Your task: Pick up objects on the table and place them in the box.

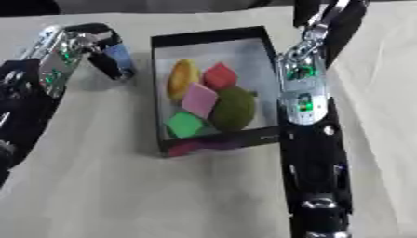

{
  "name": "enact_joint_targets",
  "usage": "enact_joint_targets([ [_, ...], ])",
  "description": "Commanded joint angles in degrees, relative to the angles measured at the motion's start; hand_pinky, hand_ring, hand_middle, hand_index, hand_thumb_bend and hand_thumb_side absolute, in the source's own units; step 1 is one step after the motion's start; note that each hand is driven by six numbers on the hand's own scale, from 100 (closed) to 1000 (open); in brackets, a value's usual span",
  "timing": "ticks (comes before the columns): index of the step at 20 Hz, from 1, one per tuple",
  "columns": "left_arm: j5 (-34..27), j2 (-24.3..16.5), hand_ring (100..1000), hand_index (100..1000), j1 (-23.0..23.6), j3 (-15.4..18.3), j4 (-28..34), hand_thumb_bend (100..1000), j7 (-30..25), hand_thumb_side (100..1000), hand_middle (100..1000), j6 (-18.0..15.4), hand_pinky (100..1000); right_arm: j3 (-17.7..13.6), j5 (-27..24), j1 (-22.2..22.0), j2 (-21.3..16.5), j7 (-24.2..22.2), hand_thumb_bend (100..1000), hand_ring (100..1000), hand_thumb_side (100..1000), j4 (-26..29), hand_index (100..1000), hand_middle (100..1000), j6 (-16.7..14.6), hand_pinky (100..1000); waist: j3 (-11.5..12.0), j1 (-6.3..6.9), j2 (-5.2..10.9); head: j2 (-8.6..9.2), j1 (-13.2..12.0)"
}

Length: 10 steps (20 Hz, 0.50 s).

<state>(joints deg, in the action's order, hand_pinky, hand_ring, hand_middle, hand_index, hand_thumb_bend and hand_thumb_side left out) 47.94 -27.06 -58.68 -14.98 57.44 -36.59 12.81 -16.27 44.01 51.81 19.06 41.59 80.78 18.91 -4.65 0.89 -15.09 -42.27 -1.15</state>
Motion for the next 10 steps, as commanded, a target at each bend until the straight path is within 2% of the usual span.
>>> enact_joint_targets([
  [1,-1.1,-2.48,664,688,-0.84,0.52,2.84,100,-0.4,185,554,0.54,719,0.2,0.11,0.46,-0.21,0.38,100,730,729,1.33,819,743,0.03,833,0.2,0.02,2.09,-0.17,0.42],
  [5,-1.74,-3.8,655,677,-0.82,0.69,6.22,100,-0.38,180,541,0.11,711,0.28,0.39,-0.18,-0.18,0.2,100,730,725,1.8,819,743,-0.12,833,0.48,0.12,2.82,-0.58,0.93],
  [10,-0.79,-5.23,651,672,-3.0,2.16,16.06,100,2.85,175,535,-2.67,721,0.62,1.17,-0.68,-0.05,-0.18,100,729,715,2.6,819,742,-0.48,833,0.52,0.6,3.46,-1.12,1.92],
])
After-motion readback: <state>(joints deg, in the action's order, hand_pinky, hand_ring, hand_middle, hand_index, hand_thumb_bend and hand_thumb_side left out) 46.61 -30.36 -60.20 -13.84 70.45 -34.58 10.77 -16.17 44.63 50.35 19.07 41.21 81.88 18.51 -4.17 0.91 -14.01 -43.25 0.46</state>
